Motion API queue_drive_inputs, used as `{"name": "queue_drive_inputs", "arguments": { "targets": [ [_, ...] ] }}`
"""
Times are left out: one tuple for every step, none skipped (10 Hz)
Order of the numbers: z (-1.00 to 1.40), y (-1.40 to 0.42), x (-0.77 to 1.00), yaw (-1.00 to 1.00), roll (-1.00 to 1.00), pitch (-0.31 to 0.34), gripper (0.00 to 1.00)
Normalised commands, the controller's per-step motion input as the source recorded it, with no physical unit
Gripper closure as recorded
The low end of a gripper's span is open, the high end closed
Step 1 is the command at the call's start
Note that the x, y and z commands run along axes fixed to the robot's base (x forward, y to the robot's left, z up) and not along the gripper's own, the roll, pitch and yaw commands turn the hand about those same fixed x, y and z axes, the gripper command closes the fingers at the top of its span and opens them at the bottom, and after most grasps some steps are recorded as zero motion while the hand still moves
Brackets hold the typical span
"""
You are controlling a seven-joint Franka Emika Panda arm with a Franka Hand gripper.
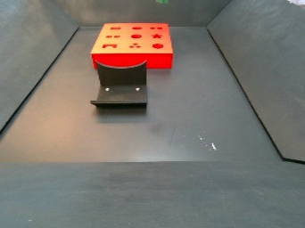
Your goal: Insert the star object.
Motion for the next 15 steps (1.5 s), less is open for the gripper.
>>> {"name": "queue_drive_inputs", "arguments": {
  "targets": [
    [0.00,0.00,0.03,0.00,0.00,0.000,1.00],
    [-0.19,0.02,0.25,0.01,0.00,0.000,1.00],
    [-0.33,0.06,0.37,0.57,-0.01,-0.049,1.00],
    [-0.25,0.00,0.33,0.78,0.00,-0.053,1.00],
    [-0.16,0.00,0.26,0.84,0.01,-0.017,1.00],
    [-0.07,0.00,0.27,0.85,0.09,0.000,1.00],
    [0.00,0.00,0.24,0.77,0.28,0.016,1.00],
    [-0.07,0.05,0.04,0.56,0.30,0.159,1.00],
    [-0.69,0.00,0.00,0.46,0.07,0.163,1.00],
    [-0.78,0.00,0.00,0.62,0.02,0.134,1.00],
    [-0.86,0.00,-0.10,0.81,0.00,0.091,1.00],
    [-0.73,0.00,-0.01,0.78,-0.02,0.027,1.00],
    [-0.42,0.00,0.00,0.70,-0.07,0.000,1.00],
    [-0.15,0.00,0.15,0.62,-0.01,-0.026,1.00],
    [-0.08,0.00,0.23,0.70,0.00,-0.004,1.00]
  ]
}}
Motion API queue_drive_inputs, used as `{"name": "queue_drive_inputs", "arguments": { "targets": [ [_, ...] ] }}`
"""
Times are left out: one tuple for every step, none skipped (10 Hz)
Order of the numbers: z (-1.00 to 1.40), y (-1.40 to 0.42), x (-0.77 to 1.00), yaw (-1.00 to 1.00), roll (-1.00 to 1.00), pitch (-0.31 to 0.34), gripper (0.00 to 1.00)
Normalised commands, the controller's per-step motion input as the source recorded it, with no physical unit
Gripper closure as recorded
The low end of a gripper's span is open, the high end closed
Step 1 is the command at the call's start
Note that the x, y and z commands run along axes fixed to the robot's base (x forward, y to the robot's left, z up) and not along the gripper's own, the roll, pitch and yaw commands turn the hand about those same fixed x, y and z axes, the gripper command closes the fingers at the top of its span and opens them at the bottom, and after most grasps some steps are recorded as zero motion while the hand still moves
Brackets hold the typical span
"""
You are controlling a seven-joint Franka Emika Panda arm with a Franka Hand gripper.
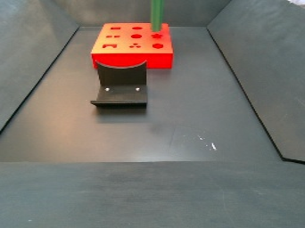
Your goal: Insert the star object.
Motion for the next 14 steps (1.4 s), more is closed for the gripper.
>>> {"name": "queue_drive_inputs", "arguments": {
  "targets": [
    [0.00,0.00,0.00,0.13,-0.04,-0.007,1.00],
    [0.00,0.11,0.01,0.37,-0.01,-0.001,1.00],
    [0.00,0.04,0.01,0.46,0.00,0.000,1.00],
    [0.00,0.00,0.00,0.02,0.00,0.000,1.00],
    [0.00,-0.02,0.00,0.02,0.00,0.000,1.00],
    [-0.24,-0.07,0.01,0.27,0.01,-0.030,1.00],
    [-0.31,-0.02,0.06,0.35,0.08,-0.030,1.00],
    [-0.33,0.00,0.03,0.31,0.16,-0.011,1.00],
    [-0.32,0.00,0.04,0.32,0.18,0.000,1.00],
    [-0.27,-0.04,-0.02,0.16,0.16,0.000,1.00],
    [-0.10,-0.10,-0.23,0.00,0.08,-0.003,1.00],
    [-0.04,-0.11,-0.30,0.00,0.08,-0.010,1.00],
    [-0.03,-0.17,-0.19,-0.10,0.03,-0.040,1.00],
    [-0.09,-0.17,-0.01,-0.39,0.00,-0.110,1.00]
  ]
}}
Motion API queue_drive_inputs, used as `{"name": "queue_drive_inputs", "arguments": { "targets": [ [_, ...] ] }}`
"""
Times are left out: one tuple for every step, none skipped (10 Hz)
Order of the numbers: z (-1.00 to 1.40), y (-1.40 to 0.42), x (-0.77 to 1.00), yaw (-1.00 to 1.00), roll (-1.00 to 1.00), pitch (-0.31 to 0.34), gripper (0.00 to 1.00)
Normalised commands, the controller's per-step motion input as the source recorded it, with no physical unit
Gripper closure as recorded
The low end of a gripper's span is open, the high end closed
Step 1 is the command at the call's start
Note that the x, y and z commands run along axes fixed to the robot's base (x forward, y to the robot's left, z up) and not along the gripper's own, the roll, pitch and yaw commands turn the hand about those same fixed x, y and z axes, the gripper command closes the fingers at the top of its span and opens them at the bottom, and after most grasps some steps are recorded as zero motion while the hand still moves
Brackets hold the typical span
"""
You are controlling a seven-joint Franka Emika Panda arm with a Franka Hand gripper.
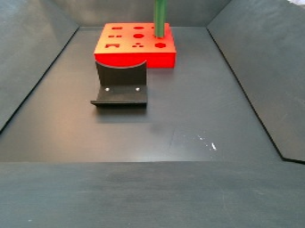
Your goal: Insert the star object.
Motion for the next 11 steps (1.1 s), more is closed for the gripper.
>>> {"name": "queue_drive_inputs", "arguments": {
  "targets": [
    [-0.15,-0.06,0.00,-0.31,0.00,-0.069,1.00],
    [-0.19,-0.01,0.05,-0.29,0.03,-0.047,1.00],
    [-0.31,0.00,0.23,-0.23,0.06,0.000,1.00],
    [-0.63,0.00,0.54,-0.25,0.05,-0.051,1.00],
    [-0.74,0.02,0.70,-0.27,0.11,-0.056,1.00],
    [-0.71,0.18,0.71,-0.37,0.13,-0.050,1.00],
    [-0.68,0.11,0.40,-0.31,0.18,-0.011,1.00],
    [-0.77,0.01,0.02,-0.20,0.20,0.000,1.00],
    [-0.94,0.02,-0.07,-0.19,0.16,0.000,1.00],
    [-0.93,0.10,-0.43,-0.10,0.10,0.000,1.00],
    [-0.55,0.00,-0.29,-0.15,0.07,0.000,1.00]
  ]
}}
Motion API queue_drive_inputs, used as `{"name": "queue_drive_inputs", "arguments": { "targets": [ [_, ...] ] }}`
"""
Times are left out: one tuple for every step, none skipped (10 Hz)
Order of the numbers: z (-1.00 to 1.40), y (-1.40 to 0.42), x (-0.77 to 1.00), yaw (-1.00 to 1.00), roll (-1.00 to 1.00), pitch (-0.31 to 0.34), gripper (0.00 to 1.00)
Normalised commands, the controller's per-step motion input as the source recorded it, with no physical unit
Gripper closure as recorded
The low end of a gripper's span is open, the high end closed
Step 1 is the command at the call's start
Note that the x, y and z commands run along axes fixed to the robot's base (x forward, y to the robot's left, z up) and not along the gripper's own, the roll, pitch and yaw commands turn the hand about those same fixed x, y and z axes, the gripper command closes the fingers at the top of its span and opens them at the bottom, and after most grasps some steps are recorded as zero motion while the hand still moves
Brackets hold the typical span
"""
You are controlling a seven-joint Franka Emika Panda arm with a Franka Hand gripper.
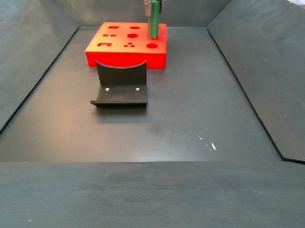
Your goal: Insert the star object.
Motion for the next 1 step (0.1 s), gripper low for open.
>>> {"name": "queue_drive_inputs", "arguments": {
  "targets": [
    [0.00,0.00,0.00,0.00,0.00,0.000,1.00]
  ]
}}
